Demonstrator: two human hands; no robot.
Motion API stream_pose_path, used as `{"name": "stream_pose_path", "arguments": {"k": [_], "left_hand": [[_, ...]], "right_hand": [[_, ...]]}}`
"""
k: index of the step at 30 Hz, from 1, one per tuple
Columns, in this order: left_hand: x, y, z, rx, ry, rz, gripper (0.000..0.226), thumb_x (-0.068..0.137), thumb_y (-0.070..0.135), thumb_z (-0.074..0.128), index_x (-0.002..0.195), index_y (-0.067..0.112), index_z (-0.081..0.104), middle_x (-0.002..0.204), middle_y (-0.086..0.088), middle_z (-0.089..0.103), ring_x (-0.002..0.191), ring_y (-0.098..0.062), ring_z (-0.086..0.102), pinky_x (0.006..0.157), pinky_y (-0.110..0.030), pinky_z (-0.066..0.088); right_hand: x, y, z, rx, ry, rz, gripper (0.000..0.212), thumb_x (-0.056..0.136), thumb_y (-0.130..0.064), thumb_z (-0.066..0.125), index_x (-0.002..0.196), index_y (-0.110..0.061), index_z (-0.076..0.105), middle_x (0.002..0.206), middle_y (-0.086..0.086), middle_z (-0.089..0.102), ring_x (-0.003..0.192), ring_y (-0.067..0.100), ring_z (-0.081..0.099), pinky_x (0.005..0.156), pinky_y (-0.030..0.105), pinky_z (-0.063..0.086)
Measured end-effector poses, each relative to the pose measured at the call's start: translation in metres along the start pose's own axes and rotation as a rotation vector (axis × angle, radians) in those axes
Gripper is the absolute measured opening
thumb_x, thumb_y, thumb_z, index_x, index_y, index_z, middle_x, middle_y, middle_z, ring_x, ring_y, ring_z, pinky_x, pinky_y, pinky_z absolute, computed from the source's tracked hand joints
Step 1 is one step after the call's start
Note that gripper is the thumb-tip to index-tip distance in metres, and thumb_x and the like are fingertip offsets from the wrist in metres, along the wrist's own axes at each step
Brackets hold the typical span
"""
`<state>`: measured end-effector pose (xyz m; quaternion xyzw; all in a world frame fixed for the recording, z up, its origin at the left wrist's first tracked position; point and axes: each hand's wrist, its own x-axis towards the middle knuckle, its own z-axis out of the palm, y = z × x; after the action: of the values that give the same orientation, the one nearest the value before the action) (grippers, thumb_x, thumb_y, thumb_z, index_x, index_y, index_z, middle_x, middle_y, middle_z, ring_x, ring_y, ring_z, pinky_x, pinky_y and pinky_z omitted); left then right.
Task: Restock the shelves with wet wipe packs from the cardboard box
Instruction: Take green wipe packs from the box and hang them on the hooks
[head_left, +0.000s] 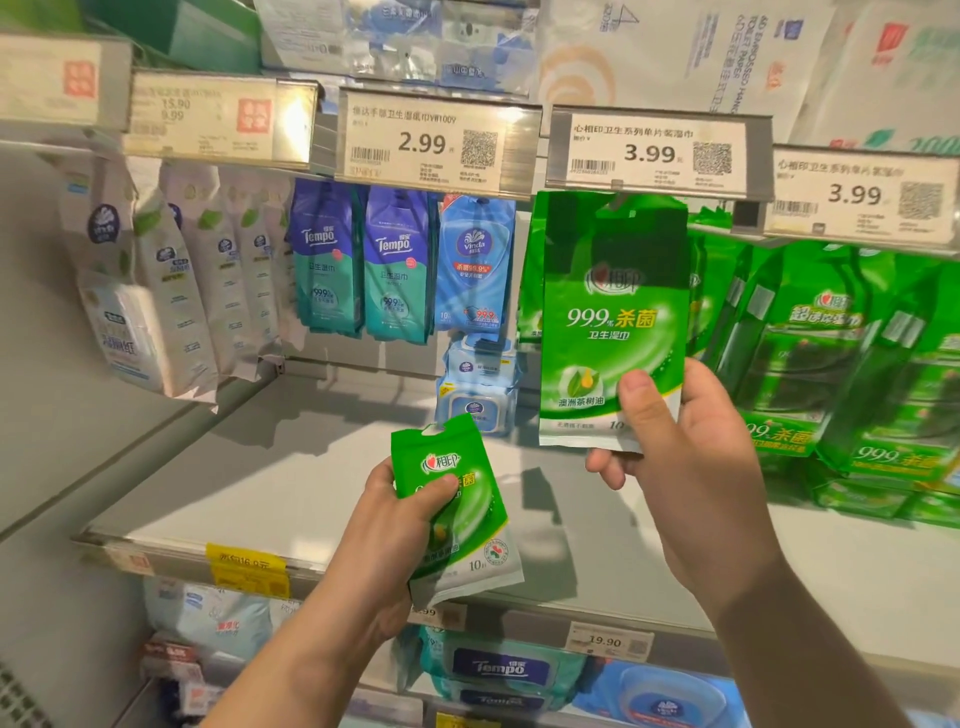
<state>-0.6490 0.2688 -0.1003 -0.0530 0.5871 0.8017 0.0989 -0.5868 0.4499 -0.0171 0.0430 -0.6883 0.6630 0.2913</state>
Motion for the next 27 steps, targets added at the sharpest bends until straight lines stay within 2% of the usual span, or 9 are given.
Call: {"name": "stream_pose_path", "arguments": {"k": [2, 5, 7, 10, 13, 16, 21, 27], "left_hand": [[-0.001, 0.000, 0.000, -0.002, -0.001, -0.004, 0.027, 0.096, 0.012, 0.069, 0.119, 0.021, 0.060, 0.104, -0.012, 0.078, 0.095, -0.038, 0.076, 0.091, -0.060, 0.058], [-0.001, -0.003, -0.001, -0.003, 0.015, -0.002, 0.026, 0.096, 0.011, 0.069, 0.118, 0.022, 0.060, 0.101, -0.011, 0.079, 0.094, -0.038, 0.076, 0.085, -0.052, 0.061], [-0.001, -0.003, -0.002, -0.006, 0.027, 0.001, 0.026, 0.095, 0.010, 0.068, 0.117, 0.022, 0.061, 0.101, -0.010, 0.079, 0.093, -0.037, 0.076, 0.076, -0.044, 0.061], [-0.002, -0.004, -0.002, -0.008, 0.032, -0.001, 0.027, 0.095, 0.011, 0.069, 0.118, 0.023, 0.060, 0.102, -0.010, 0.078, 0.095, -0.038, 0.076, 0.080, -0.049, 0.060], [-0.003, -0.003, -0.003, -0.016, 0.039, 0.000, 0.028, 0.095, 0.011, 0.069, 0.119, 0.023, 0.060, 0.103, -0.011, 0.078, 0.095, -0.038, 0.076, 0.083, -0.053, 0.060], [-0.005, -0.004, -0.006, -0.028, 0.048, -0.005, 0.027, 0.096, 0.011, 0.068, 0.118, 0.024, 0.060, 0.103, -0.011, 0.078, 0.094, -0.038, 0.076, 0.081, -0.053, 0.060], [-0.008, -0.004, -0.012, -0.032, 0.071, 0.012, 0.029, 0.095, 0.008, 0.068, 0.120, 0.020, 0.059, 0.104, -0.011, 0.079, 0.094, -0.036, 0.076, 0.089, -0.057, 0.059], [-0.011, -0.001, -0.016, -0.033, 0.065, 0.028, 0.030, 0.096, 0.007, 0.066, 0.123, 0.019, 0.057, 0.105, -0.010, 0.079, 0.094, -0.034, 0.077, 0.093, -0.057, 0.058]], "right_hand": [[0.000, 0.009, -0.001, 0.008, -0.018, 0.031, 0.016, 0.105, -0.024, 0.052, 0.090, -0.027, 0.057, 0.071, -0.011, 0.067, 0.058, 0.026, 0.059, 0.056, 0.039, 0.047], [0.001, 0.023, 0.000, 0.017, -0.039, 0.095, 0.018, 0.108, -0.020, 0.045, 0.092, -0.015, 0.053, 0.073, 0.006, 0.072, 0.060, 0.028, 0.062, 0.054, 0.035, 0.047], [0.003, 0.027, 0.002, 0.013, -0.036, 0.086, 0.021, 0.109, -0.019, 0.043, 0.092, -0.015, 0.054, 0.076, 0.017, 0.071, 0.060, 0.029, 0.062, 0.053, 0.032, 0.047], [0.014, 0.034, 0.004, -0.032, -0.006, 0.029, 0.022, 0.111, -0.021, 0.040, 0.095, -0.013, 0.053, 0.075, 0.019, 0.065, 0.061, 0.031, 0.063, 0.052, 0.033, 0.048], [0.028, 0.040, 0.008, -0.056, 0.029, 0.008, 0.022, 0.112, -0.021, 0.037, 0.098, -0.011, 0.050, 0.077, 0.014, 0.064, 0.060, 0.025, 0.066, 0.050, 0.031, 0.049], [0.038, 0.043, 0.012, -0.067, 0.063, 0.036, 0.022, 0.112, -0.021, 0.035, 0.094, -0.016, 0.047, 0.061, 0.000, 0.064, 0.055, 0.020, 0.063, 0.048, 0.028, 0.047], [0.040, 0.047, 0.017, -0.064, 0.088, 0.060, 0.022, 0.112, -0.025, 0.036, 0.097, -0.015, 0.050, 0.076, 0.009, 0.066, 0.052, 0.017, 0.063, 0.048, 0.026, 0.047], [0.051, 0.046, 0.020, -0.060, 0.125, 0.123, 0.021, 0.112, -0.025, 0.037, 0.097, -0.015, 0.049, 0.082, 0.017, 0.069, 0.047, 0.014, 0.062, 0.046, 0.023, 0.047]]}}
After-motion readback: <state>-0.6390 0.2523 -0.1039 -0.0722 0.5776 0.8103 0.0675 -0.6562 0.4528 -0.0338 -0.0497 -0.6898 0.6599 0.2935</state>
